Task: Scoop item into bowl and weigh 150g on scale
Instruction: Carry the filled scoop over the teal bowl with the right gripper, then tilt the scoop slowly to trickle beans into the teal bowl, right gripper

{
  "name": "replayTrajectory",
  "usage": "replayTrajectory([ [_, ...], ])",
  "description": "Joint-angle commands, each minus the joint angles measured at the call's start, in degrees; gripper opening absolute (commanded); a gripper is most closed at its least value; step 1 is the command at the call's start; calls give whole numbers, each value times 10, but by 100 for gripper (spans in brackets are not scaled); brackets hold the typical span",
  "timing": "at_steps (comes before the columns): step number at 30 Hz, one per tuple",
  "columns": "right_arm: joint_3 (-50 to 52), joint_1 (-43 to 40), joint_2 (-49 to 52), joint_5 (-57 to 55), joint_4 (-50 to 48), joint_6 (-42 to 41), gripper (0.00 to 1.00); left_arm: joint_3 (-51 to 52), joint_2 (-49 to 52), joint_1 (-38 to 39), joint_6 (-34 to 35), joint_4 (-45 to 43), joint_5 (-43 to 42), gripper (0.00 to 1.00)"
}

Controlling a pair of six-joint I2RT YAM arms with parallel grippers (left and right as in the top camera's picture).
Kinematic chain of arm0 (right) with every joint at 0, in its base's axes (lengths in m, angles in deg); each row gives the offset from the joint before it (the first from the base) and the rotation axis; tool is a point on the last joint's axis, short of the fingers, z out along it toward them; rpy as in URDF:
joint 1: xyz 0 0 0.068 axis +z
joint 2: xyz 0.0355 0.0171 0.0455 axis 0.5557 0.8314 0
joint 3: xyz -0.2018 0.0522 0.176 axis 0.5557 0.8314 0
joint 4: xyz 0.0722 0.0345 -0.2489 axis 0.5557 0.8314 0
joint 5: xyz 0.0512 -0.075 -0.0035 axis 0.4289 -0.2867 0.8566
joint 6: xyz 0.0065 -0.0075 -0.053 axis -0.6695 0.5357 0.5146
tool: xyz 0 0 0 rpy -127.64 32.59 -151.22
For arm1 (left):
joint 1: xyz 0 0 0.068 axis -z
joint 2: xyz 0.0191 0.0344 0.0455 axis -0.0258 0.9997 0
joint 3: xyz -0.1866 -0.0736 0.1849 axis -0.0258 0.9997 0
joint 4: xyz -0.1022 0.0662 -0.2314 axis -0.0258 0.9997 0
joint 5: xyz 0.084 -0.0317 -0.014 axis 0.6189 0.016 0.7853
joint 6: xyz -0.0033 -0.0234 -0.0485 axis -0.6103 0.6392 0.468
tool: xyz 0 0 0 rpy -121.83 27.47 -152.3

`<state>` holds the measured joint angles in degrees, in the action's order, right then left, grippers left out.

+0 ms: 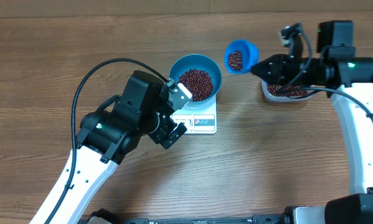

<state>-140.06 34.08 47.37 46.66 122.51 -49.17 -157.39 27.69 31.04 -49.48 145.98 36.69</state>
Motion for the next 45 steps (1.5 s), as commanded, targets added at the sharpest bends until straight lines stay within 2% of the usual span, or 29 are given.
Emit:
replayTrajectory([
  [1,-16,36,-14,-40,-13,-25,4,-13,-2,-4,-10,-3,2,100],
  [10,-16,130,-14,-141,-60,-58,4,-13,-2,-4,-10,-3,2,99],
  [22,-16,239,-14,-351,-67,-76,4,-13,-2,-4,-10,-3,2,100],
  [33,-16,271,-14,-434,-72,-75,4,-13,-2,-4,-10,-3,2,100],
  [45,-16,293,-14,-439,-73,-75,4,-13,-2,-4,-10,-3,2,100],
])
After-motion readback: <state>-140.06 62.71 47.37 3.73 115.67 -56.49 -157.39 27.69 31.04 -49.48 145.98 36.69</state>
